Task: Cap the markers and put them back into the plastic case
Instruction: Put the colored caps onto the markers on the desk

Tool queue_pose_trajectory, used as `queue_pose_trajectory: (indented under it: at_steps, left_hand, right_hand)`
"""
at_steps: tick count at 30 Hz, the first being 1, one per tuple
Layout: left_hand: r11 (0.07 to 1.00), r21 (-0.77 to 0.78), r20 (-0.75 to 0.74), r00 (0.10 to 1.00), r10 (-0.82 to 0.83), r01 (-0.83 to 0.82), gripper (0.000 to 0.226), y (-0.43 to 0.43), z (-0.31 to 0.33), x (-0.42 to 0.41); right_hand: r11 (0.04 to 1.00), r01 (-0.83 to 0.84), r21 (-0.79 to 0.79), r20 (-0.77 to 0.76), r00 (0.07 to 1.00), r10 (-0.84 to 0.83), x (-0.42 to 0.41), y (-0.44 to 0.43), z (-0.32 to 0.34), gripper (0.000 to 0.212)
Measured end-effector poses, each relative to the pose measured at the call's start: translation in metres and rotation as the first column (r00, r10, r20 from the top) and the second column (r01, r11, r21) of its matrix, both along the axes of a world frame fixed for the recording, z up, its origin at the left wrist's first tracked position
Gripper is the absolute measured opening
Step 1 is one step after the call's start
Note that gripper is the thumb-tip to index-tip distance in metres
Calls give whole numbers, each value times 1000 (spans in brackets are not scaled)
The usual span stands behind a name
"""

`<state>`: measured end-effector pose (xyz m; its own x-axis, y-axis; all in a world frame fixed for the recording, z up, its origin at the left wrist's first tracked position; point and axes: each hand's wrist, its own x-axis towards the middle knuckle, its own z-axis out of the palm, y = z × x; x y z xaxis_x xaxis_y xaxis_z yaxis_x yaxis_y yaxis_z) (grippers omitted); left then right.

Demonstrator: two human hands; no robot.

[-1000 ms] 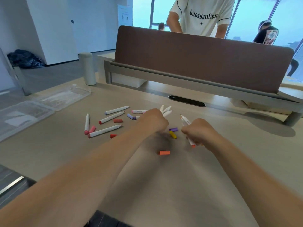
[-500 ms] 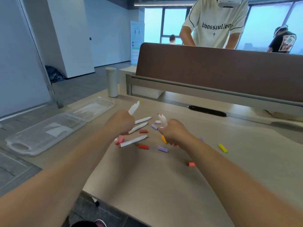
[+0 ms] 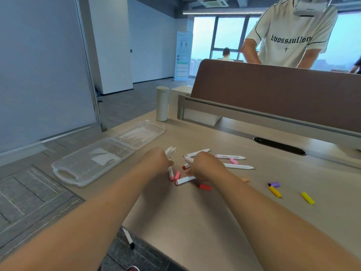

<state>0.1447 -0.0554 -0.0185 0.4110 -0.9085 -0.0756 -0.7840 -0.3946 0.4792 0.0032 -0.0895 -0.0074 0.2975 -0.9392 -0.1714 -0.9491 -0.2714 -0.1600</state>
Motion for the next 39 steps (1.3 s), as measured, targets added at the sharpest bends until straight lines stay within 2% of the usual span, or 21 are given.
queue_pose_trajectory:
  at_steps: [3, 7, 11, 12, 14, 18, 20, 22, 25, 28, 32, 36, 39]
  left_hand:
    - [1000, 19, -17, 1000, -1, 1, 36, -6, -7, 0]
    - [996, 82, 25, 999, -20, 17, 24, -13, -6, -1]
    - [974, 217, 58, 996, -72, 58, 6, -14, -2, -6]
    - [969, 240, 58, 996, -69, 54, 18, -13, -2, -7]
    - [977, 210, 45, 998, -46, 35, 31, -13, -4, -6]
    - [999, 36, -85, 996, 1, 2, 25, -11, -8, 2]
    - [1000, -29, -124, 992, 5, -9, 21, -12, -5, 6]
    - [998, -64, -141, 990, -11, 2, 17, -15, 2, 6]
    - [995, -87, -151, 986, -64, 51, 20, -26, 10, 0]
    - [986, -83, -26, 989, -147, 145, 23, -39, 15, -12]
    - [968, -74, 147, 963, -226, 239, 15, -58, 7, -33]
    - [959, -54, 265, 930, -254, 278, 13, -70, -3, -47]
    - [958, -32, 318, 911, -261, 286, 11, -75, -6, -52]
  right_hand:
    - [999, 34, 25, -72, 997, -32, 12, -6, -3, 36]
    - [982, 118, 145, -123, 987, -101, 25, -14, -3, 47]
    - [974, 140, 181, -157, 981, -112, 33, -15, -3, 42]
    - [976, 146, 163, -149, 981, -122, 33, -15, -4, 38]
    - [978, 160, 135, -116, 983, -144, 33, -13, -5, 33]
    - [975, 147, 166, -1, 989, -149, 26, -9, 1, 17]
    - [978, 148, 147, 117, 979, -166, 15, -7, 12, 23]
    - [971, 189, 145, 243, 945, -220, 0, -9, 22, 22]
    - [947, 264, 182, 301, 902, -310, -25, -16, 33, 14]
    - [926, 343, 158, 364, 851, -377, -49, -25, 37, 22]
    - [893, 409, 187, 347, 823, -449, -72, -36, 31, 29]
    - [844, 466, 266, 353, 767, -535, -86, -49, 17, 13]
    - [873, 465, 149, 279, 827, -488, -91, -52, 12, 13]
